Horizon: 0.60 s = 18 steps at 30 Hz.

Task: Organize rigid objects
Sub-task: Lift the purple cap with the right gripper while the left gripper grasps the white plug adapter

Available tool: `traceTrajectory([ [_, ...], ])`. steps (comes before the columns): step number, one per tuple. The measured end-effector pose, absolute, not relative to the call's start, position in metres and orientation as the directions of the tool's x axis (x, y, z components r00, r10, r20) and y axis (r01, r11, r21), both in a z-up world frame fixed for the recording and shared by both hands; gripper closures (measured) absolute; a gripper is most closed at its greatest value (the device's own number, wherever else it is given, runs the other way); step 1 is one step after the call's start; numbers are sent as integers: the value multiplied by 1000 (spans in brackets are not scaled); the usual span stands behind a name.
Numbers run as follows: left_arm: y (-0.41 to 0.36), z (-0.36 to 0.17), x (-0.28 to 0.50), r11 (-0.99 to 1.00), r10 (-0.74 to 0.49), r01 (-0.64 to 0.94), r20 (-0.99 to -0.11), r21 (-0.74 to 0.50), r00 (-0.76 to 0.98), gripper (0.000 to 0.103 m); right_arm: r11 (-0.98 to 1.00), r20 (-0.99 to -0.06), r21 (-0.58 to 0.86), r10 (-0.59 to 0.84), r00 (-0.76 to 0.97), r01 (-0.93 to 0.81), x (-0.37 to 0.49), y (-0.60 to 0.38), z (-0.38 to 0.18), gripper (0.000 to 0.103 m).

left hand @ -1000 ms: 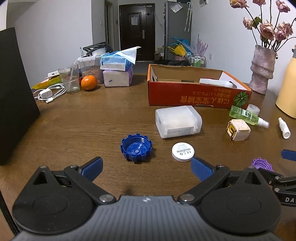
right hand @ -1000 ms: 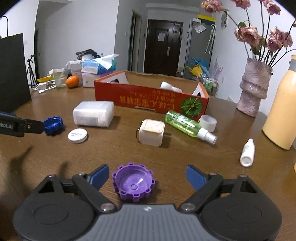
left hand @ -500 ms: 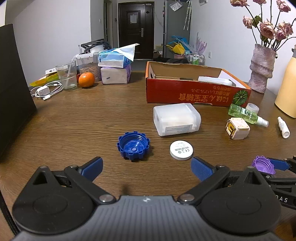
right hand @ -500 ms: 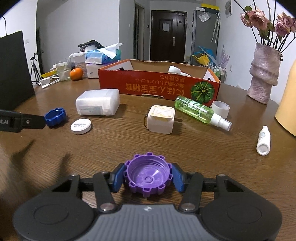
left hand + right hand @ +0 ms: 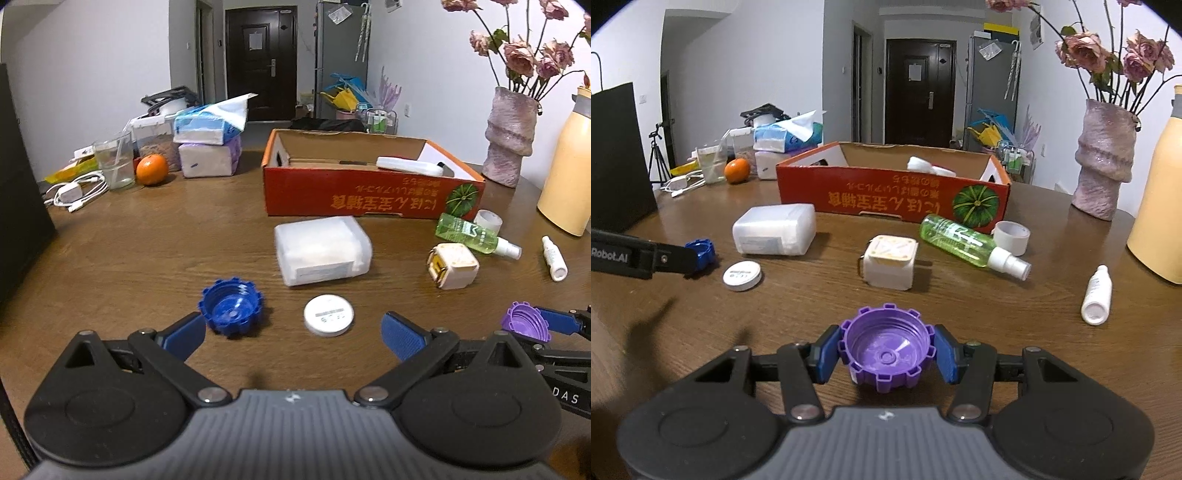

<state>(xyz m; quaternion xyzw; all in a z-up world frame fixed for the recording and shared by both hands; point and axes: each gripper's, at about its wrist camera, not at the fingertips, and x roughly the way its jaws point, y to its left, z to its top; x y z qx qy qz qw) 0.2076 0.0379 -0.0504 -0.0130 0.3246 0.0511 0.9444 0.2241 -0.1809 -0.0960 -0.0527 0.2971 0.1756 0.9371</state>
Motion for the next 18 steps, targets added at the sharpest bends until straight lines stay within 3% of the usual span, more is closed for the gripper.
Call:
traceTrajectory([
  [18,-30,-46,243,999,43,-30,-613,31,789,0,952,-526,33,276,804,-304,240,-234,-87,51],
])
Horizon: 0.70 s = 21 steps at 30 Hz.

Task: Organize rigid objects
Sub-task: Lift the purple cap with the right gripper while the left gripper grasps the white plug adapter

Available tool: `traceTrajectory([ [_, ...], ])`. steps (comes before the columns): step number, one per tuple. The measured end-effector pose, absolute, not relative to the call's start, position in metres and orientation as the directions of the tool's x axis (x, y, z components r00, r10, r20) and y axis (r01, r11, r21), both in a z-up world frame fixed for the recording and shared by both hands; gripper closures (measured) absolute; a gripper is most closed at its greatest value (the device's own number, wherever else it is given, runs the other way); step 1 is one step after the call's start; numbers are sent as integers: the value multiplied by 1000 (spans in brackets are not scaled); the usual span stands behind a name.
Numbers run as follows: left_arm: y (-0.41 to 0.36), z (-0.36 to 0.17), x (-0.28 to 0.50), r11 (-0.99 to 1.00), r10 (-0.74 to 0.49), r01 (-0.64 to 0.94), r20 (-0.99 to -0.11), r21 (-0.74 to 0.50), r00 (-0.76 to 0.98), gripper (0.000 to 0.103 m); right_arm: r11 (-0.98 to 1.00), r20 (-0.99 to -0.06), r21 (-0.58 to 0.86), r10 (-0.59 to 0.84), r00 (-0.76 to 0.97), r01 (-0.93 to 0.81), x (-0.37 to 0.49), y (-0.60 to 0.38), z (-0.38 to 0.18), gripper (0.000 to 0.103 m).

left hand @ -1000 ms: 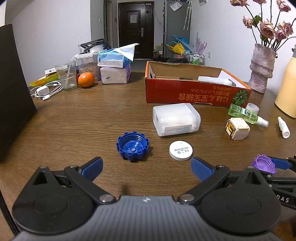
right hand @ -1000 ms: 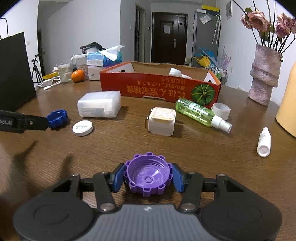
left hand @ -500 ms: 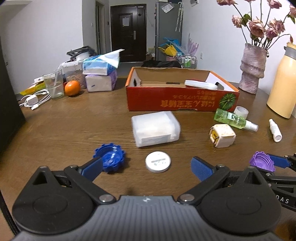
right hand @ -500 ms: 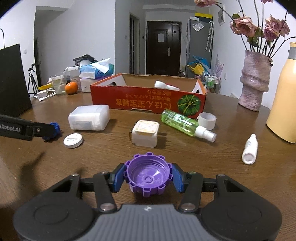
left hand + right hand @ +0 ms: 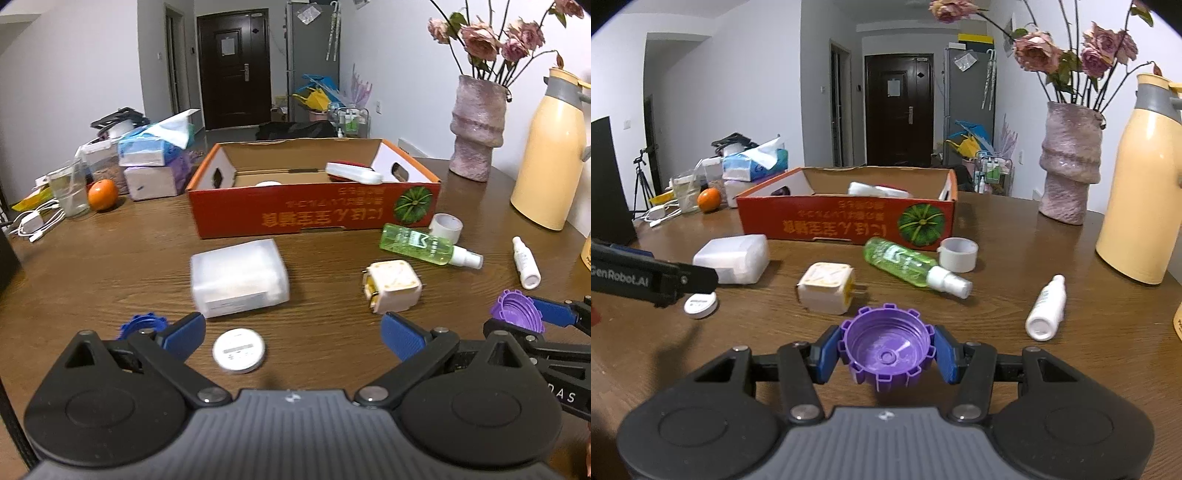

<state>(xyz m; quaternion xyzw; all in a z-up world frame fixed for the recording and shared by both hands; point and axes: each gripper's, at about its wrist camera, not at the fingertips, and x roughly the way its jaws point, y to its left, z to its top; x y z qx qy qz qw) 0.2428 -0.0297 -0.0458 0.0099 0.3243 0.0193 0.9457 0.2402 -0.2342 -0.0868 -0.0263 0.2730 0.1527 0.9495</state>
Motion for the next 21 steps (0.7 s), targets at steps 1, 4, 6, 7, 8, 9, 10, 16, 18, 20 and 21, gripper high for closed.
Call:
traceTrajectory([
  [1,-33,-46,245,999,40,-26,-614,32,789,0,953,-525,34,273,806,-301,242,-238,-87,51],
  [4,-45,-48,253,999,35,-17,-617,35,786,0,956,-521,35,265,811,-291,246,-247,-86,51],
  [6,-52,-49,258,999,31,-12,-619,36,785,0,958,-520,34,260,814,-284,249,-252,-86,51],
  [7,-55,-50,261,999,30,-8,-621,37,783,0,959,-518,33,256,816,-280,251,-256,-85,51],
  [8,-58,-51,264,999,27,-4,-622,37,782,0,960,-517,33,253,817,-276,252,-258,-85,51],
  [9,-61,-52,267,999,24,-1,-624,37,781,0,962,-517,34,250,819,-272,254,-262,-85,51],
  [10,-65,-54,270,999,24,0,-627,38,779,0,963,-516,35,247,820,-269,256,-264,-85,51],
  [16,-82,-62,290,999,23,3,-643,40,765,0,968,-511,40,233,828,-248,267,-278,-85,51],
  [18,-88,-66,297,999,26,5,-650,45,760,0,970,-510,47,228,829,-238,271,-283,-86,51],
  [20,-93,-71,304,999,26,8,-658,48,752,0,972,-511,58,225,829,-228,274,-287,-88,51],
  [21,-96,-73,307,999,27,8,-664,50,747,0,973,-512,65,223,830,-222,276,-290,-89,51],
])
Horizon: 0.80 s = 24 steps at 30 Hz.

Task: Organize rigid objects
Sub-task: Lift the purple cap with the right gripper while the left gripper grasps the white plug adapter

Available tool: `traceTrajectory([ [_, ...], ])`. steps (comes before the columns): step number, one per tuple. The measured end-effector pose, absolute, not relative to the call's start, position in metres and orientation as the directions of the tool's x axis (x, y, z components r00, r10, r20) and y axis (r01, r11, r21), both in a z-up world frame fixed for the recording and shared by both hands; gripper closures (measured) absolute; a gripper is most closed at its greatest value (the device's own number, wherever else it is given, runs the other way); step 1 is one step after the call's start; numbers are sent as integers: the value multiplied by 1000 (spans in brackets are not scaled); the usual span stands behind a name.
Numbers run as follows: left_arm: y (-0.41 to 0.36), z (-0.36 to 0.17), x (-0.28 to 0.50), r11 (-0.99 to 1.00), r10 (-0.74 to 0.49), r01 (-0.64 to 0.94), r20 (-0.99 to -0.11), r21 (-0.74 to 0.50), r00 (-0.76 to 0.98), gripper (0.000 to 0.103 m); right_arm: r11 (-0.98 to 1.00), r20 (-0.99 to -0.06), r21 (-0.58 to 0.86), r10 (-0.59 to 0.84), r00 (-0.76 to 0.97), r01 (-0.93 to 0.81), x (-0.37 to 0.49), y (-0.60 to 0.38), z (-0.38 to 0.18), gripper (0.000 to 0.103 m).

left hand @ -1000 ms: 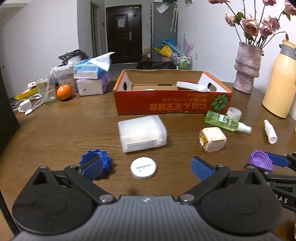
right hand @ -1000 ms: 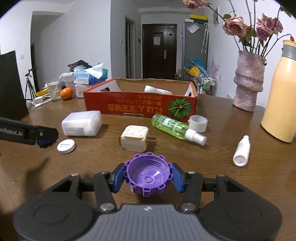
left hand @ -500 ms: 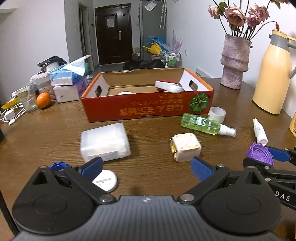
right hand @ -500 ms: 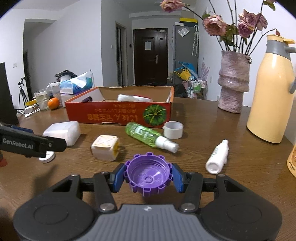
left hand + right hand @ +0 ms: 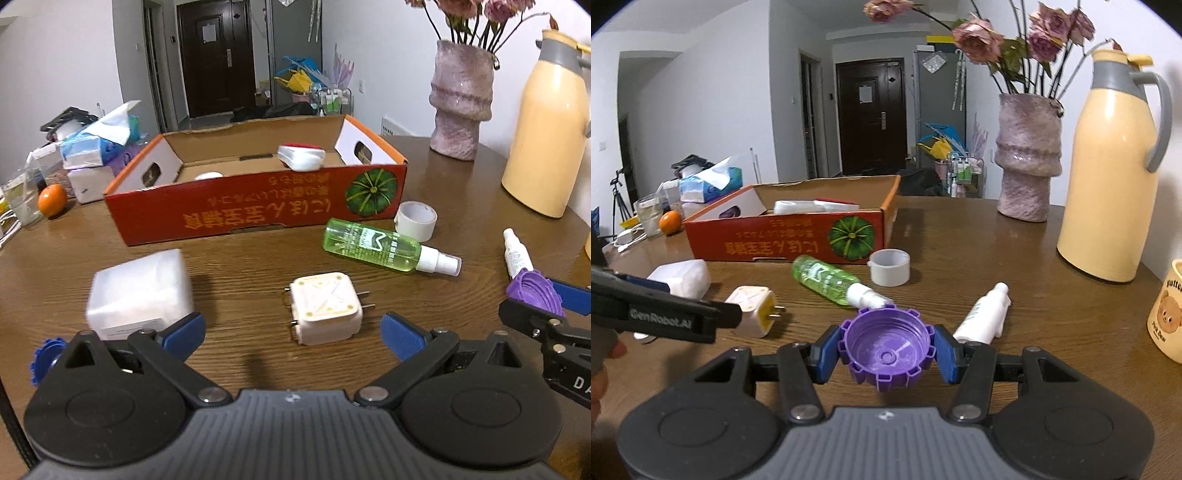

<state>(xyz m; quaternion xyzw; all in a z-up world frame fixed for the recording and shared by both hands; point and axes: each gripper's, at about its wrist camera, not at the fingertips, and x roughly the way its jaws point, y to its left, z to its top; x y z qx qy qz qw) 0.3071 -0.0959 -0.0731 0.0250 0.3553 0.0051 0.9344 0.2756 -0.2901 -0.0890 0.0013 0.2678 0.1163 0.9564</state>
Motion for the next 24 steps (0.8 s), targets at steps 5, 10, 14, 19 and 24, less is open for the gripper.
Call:
traceTrajectory([
  [5,-108,-81,322,998,45,-1,-670,66,741,0,976,-512,79,212,832,-201,281,-297,-91,51],
  [10,-116,-90,336,998,61,-20,-687,68,724,0,980,-506,80,199,839,-184,284,-306,-92,51],
  [14,-120,-97,344,996,81,-39,-694,75,715,0,983,-508,83,185,841,-166,288,-313,-94,51],
  [19,-122,-102,352,996,84,-50,-704,69,705,7,985,-512,93,175,841,-148,291,-318,-96,51],
  [24,-122,-101,350,999,43,-25,-694,35,719,35,985,-511,91,171,842,-145,292,-317,-97,51],
])
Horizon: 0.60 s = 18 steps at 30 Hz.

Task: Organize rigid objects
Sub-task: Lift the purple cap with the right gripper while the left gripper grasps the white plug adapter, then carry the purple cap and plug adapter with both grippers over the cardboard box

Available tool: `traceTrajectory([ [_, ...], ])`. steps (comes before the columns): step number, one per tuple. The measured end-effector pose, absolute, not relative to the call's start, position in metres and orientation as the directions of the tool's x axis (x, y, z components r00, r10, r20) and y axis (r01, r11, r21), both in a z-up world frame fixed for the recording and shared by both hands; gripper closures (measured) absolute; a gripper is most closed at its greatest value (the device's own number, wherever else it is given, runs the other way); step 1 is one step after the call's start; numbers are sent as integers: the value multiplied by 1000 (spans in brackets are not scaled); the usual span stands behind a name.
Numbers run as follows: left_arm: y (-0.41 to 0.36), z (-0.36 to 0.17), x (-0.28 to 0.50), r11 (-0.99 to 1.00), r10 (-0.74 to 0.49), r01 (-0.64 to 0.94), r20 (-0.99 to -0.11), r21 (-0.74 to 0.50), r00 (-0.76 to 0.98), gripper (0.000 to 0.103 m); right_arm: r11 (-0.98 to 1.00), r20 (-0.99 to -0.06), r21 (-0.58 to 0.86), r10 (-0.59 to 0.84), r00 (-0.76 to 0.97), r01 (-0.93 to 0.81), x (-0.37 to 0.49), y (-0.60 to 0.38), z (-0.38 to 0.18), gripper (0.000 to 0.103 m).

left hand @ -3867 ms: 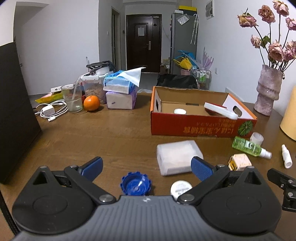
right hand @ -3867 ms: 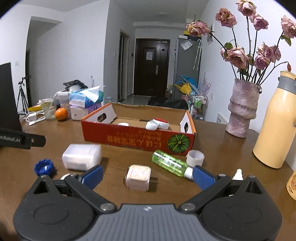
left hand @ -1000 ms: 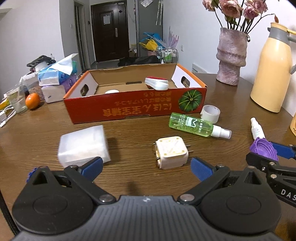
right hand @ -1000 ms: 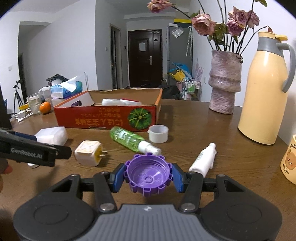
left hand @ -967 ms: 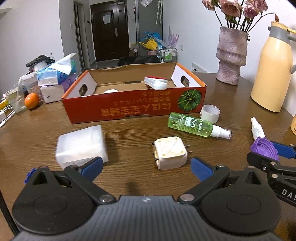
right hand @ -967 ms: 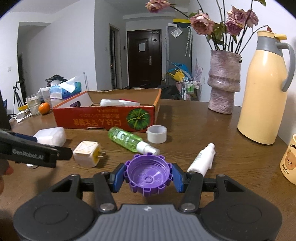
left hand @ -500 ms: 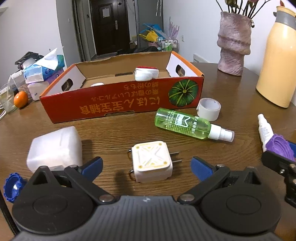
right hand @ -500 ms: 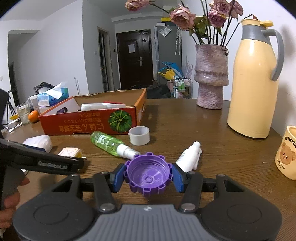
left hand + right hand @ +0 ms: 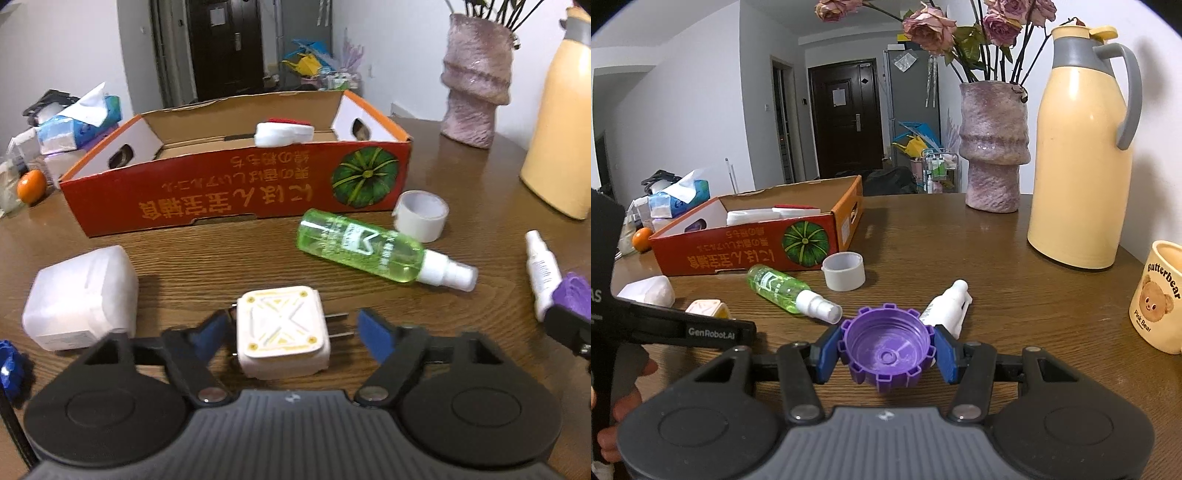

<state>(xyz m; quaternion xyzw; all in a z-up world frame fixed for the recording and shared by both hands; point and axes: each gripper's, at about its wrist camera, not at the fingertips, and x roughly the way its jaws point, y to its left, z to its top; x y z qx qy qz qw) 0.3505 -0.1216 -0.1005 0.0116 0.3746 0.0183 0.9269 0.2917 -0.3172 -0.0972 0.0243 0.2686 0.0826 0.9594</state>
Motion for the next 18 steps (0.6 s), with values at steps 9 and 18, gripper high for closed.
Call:
traceTrajectory([
  [9,-123,-99,348,999,30,-5,-692,38,721,36,987,-505,84,160,848,-136,292,-316,-99,51],
  [18,-118,-92,340,999,29,-10,-678,32,735,36,988,-491,84,154,858,-129,290,-315,-99,51],
])
